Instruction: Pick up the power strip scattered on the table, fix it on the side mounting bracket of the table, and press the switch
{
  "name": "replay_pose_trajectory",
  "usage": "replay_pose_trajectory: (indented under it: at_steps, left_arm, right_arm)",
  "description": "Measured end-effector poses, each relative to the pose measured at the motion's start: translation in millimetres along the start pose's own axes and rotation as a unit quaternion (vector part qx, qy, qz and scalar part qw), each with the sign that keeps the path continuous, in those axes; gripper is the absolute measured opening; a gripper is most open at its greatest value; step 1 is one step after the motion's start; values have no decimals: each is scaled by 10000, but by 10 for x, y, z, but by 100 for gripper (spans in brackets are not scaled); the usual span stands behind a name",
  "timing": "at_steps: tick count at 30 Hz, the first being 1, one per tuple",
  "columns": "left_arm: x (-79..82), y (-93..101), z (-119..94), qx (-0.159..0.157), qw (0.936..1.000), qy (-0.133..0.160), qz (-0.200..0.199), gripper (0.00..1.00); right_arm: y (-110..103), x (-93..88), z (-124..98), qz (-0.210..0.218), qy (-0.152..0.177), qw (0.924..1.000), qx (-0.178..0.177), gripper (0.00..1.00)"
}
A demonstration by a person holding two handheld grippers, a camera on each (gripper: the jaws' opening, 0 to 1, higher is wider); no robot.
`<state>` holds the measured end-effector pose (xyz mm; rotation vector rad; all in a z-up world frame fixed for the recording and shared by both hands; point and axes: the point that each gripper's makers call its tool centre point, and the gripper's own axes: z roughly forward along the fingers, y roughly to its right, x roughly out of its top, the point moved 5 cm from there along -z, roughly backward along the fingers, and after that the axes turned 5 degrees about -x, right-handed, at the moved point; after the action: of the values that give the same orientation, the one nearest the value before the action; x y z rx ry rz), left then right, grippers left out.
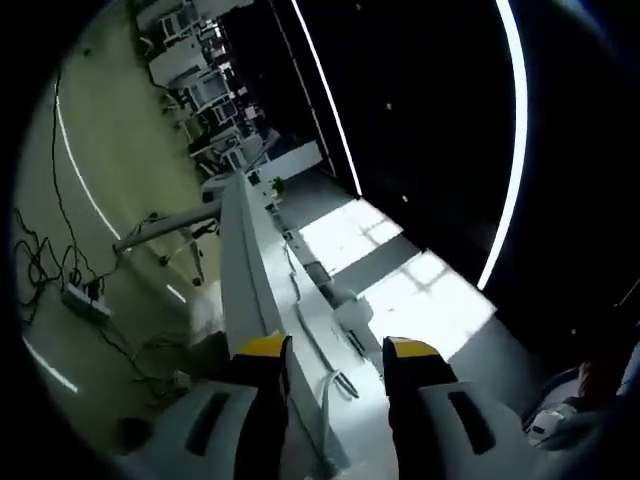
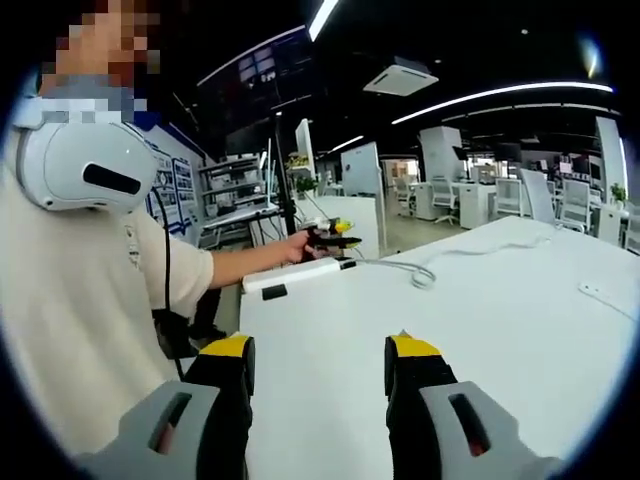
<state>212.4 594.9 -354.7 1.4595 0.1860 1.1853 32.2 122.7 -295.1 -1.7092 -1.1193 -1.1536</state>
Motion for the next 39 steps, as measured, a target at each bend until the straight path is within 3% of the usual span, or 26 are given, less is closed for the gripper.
replay_pose_trajectory:
  at_steps: [8, 12, 18, 22, 30, 35, 39]
  left_arm:
    - [-72, 569, 135, -178, 9963, -198, 811, 41]
    - [-49, 744, 153, -57, 9914, -286, 1275, 41]
    - [185, 1061, 162, -298, 9842, -106, 1742, 42]
    - [212, 1370, 175, -422, 9795, -48, 1971, 46]
    - [272, 1761, -20, -463, 9724, 181, 2281, 51]
    - [156, 2020, -170, -449, 9665, 264, 2514, 51]
    - [-37, 2231, -271, -416, 9621, 346, 2672, 51]
  right_arm:
    - [12, -10, 8, 8, 60, 10000, 22, 48]
    - [27, 20, 9, -15, 125, 9999, 18, 48]
    - [46, 39, 9, -65, 202, 9998, -17, 48]
    - [18, 42, 3, -86, 241, 9997, 16, 48]
    - [-41, 68, -98, -140, 409, 9991, 26, 48]
    - [-78, 86, -193, -184, 555, 9983, -20, 48]
    - [-109, 88, -302, -237, 644, 9976, -106, 48]
